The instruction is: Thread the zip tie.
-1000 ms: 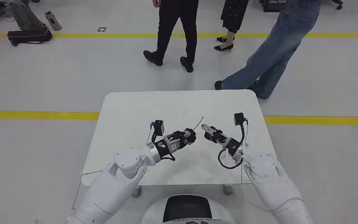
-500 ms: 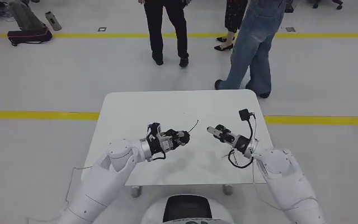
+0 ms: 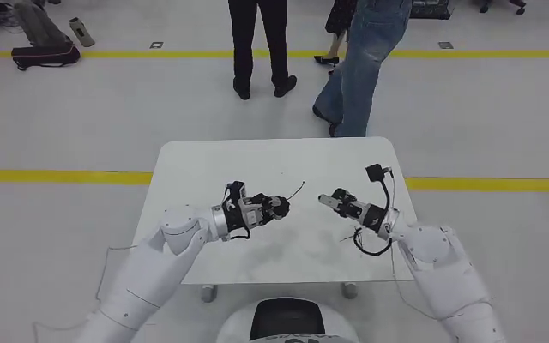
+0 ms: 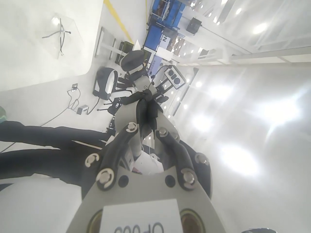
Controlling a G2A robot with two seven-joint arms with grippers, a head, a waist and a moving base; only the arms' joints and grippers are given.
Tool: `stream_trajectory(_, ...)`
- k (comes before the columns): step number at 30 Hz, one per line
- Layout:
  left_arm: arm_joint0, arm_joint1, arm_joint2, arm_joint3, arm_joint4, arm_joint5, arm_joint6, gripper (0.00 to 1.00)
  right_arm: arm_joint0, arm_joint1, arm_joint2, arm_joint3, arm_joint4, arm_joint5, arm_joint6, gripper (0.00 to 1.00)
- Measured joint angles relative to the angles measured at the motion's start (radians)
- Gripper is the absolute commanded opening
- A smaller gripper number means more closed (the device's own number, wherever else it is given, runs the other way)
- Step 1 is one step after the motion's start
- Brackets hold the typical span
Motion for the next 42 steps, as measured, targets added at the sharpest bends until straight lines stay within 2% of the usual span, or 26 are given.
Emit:
stream_trajectory(5, -0.005, 0.021, -0.008, 0.002, 0.018, 0.0, -0.101, 0.0, 0.019, 0.023, 0.003, -0.044, -0.047, 0.0, 0.041, 1.0)
stream_trajectory(9, -0.014, 0.037, -0.007, 0.0, 0.042, 0.0, -0.152, 0.0, 0.03, 0.042, -0.007, -0.053, -0.057, 0.0, 0.05, 1.0)
stream_trajectory(16, -0.018, 0.058, -0.02, -0.019, 0.046, 0.0, -0.184, 0.0, 0.04, 0.078, -0.033, -0.057, -0.058, 0.0, 0.018, 1.0)
stream_trajectory(20, -0.024, 0.069, -0.03, -0.017, 0.014, 0.0, -0.206, 0.0, 0.046, 0.099, -0.056, -0.063, -0.039, 0.0, 0.006, 1.0)
stream_trajectory(30, -0.031, 0.072, -0.029, -0.023, 0.029, 0.0, -0.2, 0.0, 0.047, 0.102, -0.059, -0.063, -0.032, 0.0, 0.009, 1.0)
stream_trajectory(31, -0.029, 0.072, -0.025, -0.017, 0.02, 0.0, -0.198, 0.0, 0.047, 0.102, -0.059, -0.063, -0.032, 0.0, 0.009, 1.0)
stream_trajectory(34, -0.038, 0.075, -0.001, 0.035, -0.08, 0.0, -0.227, 0.0, 0.046, 0.102, -0.064, -0.07, -0.039, 0.0, 0.005, 1.0)
stream_trajectory(38, -0.097, 0.1, 0.069, 0.124, -0.233, 0.0, -0.32, 0.0, 0.052, 0.109, -0.071, -0.1, -0.055, 0.0, 0.03, 1.0)
stream_trajectory(42, -0.167, 0.135, 0.164, 0.184, -0.332, 0.0, -0.392, 0.0, 0.059, 0.12, -0.071, -0.114, -0.051, 0.0, 0.056, 1.0)
